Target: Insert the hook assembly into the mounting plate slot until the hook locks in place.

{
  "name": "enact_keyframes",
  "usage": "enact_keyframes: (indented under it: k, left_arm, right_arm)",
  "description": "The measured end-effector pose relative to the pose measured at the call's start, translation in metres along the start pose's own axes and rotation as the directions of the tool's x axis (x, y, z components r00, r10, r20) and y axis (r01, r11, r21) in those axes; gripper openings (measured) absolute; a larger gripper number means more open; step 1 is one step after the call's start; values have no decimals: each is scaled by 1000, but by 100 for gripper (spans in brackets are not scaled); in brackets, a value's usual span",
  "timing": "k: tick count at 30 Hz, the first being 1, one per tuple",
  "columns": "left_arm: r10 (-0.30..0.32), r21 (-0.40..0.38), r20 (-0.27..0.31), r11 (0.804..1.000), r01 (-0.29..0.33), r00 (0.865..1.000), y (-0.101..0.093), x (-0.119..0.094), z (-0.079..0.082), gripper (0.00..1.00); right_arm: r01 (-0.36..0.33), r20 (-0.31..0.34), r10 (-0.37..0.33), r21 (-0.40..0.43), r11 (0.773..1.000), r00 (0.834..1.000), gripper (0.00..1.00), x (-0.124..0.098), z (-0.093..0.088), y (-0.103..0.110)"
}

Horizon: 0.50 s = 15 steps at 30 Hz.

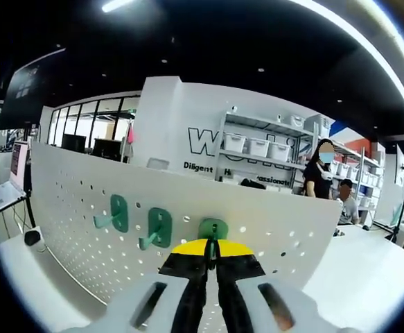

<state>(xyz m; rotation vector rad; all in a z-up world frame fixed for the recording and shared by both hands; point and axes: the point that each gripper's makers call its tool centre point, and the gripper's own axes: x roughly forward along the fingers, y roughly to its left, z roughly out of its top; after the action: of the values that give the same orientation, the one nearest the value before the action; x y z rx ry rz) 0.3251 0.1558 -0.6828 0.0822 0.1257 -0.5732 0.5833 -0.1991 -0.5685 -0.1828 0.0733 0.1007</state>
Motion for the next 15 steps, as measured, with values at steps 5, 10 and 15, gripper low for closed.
enact_keyframes:
  k: [5, 10, 15]
  left_arm:
    - [-2, 0, 1, 1000, 2, 1000, 0, 1, 0, 50]
    - [3, -7, 0, 1000, -3, 1000, 1, -1, -2, 50]
    - [9, -9, -3, 1000, -9, 1000, 3, -1, -4, 50]
  right_arm:
    - [15, -9, -15, -18, 1000, 1000, 1, 3, -2, 2]
    - [27, -2, -27, -30, 999, 1000, 1, 4, -1, 0]
    - [31, 9, -30, -47, 998, 999, 1, 6, -2, -1]
